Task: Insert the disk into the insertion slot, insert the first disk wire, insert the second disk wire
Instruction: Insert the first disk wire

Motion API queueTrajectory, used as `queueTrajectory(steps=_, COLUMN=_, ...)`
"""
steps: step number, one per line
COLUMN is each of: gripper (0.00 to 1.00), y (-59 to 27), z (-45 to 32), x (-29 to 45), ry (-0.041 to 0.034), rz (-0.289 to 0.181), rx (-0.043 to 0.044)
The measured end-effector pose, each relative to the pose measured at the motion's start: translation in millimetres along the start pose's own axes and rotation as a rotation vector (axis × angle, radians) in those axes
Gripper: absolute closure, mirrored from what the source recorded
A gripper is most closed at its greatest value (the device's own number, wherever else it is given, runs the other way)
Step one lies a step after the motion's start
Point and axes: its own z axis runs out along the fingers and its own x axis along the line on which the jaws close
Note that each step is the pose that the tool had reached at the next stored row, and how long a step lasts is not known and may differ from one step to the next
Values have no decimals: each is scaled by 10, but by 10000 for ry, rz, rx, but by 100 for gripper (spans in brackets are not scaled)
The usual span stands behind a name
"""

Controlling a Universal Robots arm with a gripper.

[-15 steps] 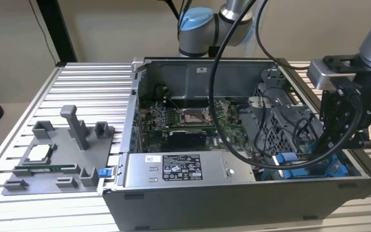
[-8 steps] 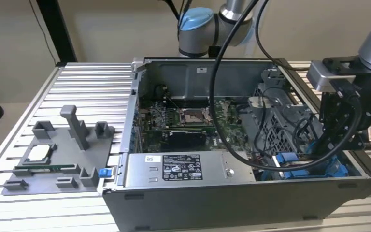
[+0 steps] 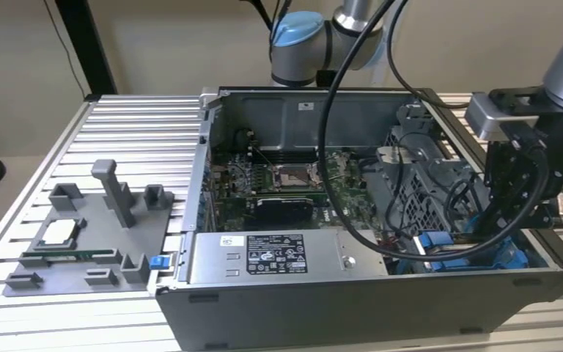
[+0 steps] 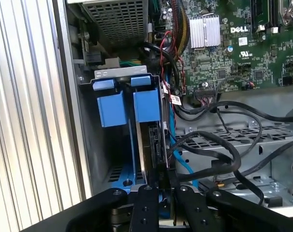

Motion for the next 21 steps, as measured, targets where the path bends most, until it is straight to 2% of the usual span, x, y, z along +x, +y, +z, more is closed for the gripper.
queueTrajectory(steps=8, gripper=100, y=-5, z=13, x=42, ry=-23, rz=-22, rx=-2)
queueTrajectory(steps=11, gripper=100, y=-5, z=13, x=44, ry=-96, rz=-24, rx=-9)
queueTrajectory(steps=15, gripper=100, y=-6, z=10, x=44, ry=-241, rz=-40, rx=20)
queueTrajectory(steps=18, gripper=100, y=-5, z=9, x=43, ry=-279, rz=-160, rx=25)
queueTrajectory(steps=21, gripper=100, y=-2, z=9, x=44, ry=-286, rz=-318, rx=20)
